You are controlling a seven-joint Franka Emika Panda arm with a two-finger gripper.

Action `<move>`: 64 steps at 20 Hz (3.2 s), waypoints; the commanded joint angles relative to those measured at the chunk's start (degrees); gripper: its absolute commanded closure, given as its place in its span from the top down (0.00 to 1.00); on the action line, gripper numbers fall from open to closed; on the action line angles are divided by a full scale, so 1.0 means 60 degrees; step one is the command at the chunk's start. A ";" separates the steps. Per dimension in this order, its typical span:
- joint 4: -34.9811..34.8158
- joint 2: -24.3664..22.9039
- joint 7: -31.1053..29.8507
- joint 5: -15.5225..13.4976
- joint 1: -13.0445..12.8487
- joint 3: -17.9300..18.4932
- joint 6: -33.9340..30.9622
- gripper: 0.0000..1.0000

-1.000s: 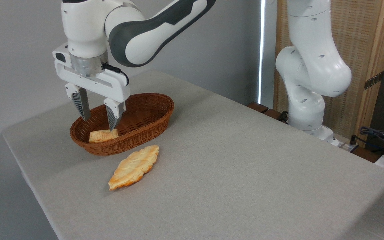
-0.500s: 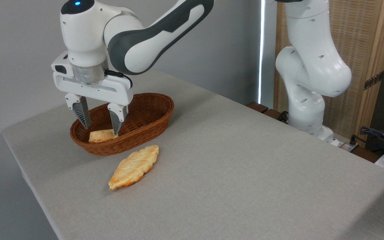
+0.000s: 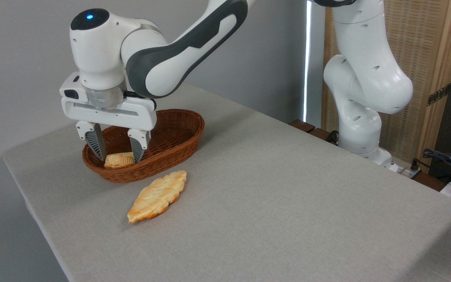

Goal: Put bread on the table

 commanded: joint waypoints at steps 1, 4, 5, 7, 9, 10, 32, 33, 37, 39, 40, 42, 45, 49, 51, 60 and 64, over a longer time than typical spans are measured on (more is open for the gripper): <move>0.0006 0.0151 -0.0185 0.0275 -0.0028 0.0005 0.0234 1.00; -0.0009 0.0165 -0.0040 0.0377 -0.0086 -0.0010 0.0220 0.98; 0.0006 0.0165 0.0004 0.0654 -0.0101 -0.0024 0.0234 0.80; 0.0021 0.0195 0.0034 0.0832 -0.0116 -0.0097 0.0263 0.55; 0.0021 0.0180 0.0063 0.0861 -0.0102 -0.0156 0.0249 0.45; 0.0006 0.0195 0.0151 0.0861 -0.0102 -0.0156 0.0249 0.45; 0.0196 -0.0039 -0.0010 0.0759 -0.0102 -0.0727 0.0220 0.48; 0.0196 -0.0069 -0.0053 0.0773 -0.0102 -0.0727 0.0220 0.48; 0.0196 -0.0551 0.0019 0.0773 -0.0087 -0.0669 0.0044 0.47; 0.0182 -0.0873 0.0223 0.0861 -0.0029 -0.0581 -0.0364 0.47; 0.0182 -0.1034 0.0500 0.0876 0.0001 -0.0552 -0.0598 0.47; 0.0167 -0.1298 0.1334 0.0876 0.0059 -0.0319 -0.1227 0.48; 0.0080 -0.1635 0.2535 0.0876 0.0045 0.0165 -0.1757 0.48; -0.0198 -0.2031 0.4365 0.0876 0.0060 0.0852 -0.2371 0.51; -0.0578 -0.2294 0.5215 0.0876 0.0074 0.1029 -0.2578 0.51; -0.2132 -0.2413 0.7430 0.1885 0.0104 0.1191 -0.2959 0.93; -0.2308 -0.2398 0.7710 0.2018 0.0089 0.1191 -0.2974 1.00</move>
